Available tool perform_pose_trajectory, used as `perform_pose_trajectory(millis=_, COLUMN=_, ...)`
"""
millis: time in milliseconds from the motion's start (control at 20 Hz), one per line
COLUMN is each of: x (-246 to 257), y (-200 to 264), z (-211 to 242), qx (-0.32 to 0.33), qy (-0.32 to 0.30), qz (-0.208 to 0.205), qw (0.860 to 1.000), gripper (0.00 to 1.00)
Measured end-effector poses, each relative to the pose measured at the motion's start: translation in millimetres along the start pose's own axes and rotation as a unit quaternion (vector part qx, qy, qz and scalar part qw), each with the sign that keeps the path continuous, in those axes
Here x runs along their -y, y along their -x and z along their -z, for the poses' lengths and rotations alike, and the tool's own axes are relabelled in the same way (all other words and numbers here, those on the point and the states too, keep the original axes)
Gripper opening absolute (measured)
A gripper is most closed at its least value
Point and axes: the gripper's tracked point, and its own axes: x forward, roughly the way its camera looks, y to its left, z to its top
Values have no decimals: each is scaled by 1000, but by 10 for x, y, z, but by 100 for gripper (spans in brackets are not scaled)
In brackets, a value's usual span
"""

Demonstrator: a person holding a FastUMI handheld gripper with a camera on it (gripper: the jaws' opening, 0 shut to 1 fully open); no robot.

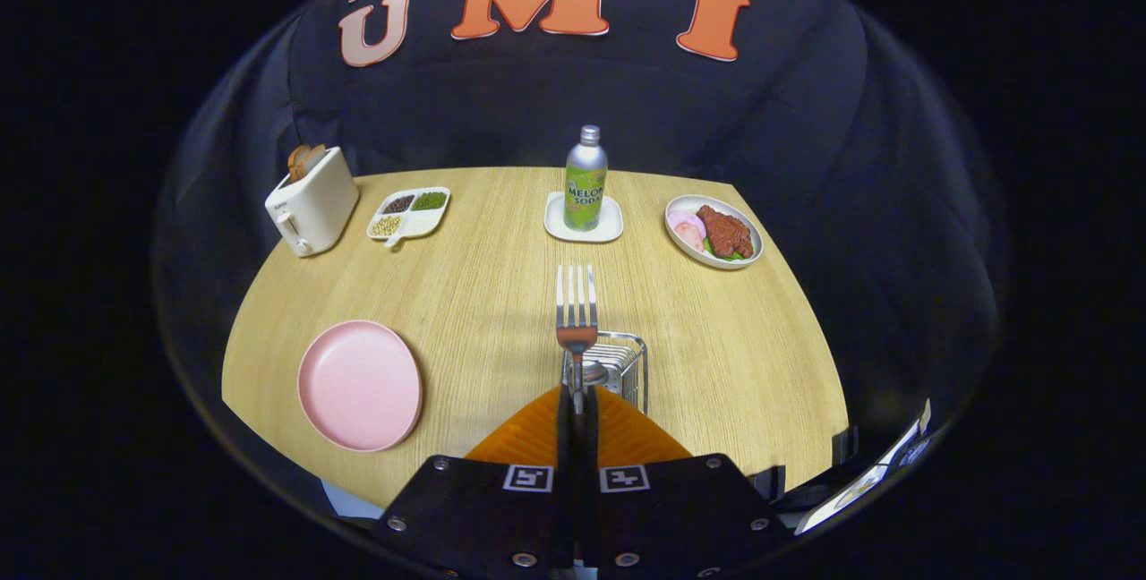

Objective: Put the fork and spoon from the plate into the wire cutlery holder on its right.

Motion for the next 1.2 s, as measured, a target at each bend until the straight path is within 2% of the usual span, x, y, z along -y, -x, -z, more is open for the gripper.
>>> perform_pose_trajectory(millis=450, x=111, y=-177, z=327, qx=-89, qy=44, qz=-8, qw=995, gripper=5)
perform_pose_trajectory(millis=550, x=153, y=-221, z=360, qx=-105, qy=56, qz=1, qw=993, gripper=5)
perform_pose_trajectory(millis=650, x=148, y=-232, z=385, qx=-123, qy=48, qz=-3, qw=991, gripper=6)
perform_pose_trajectory(millis=950, x=105, y=-329, z=291, qx=-118, qy=39, qz=-16, qw=992, gripper=9)
perform_pose_trajectory(millis=1200, x=60, y=-280, z=-7, qx=-55, qy=33, qz=-29, qw=998, gripper=10)
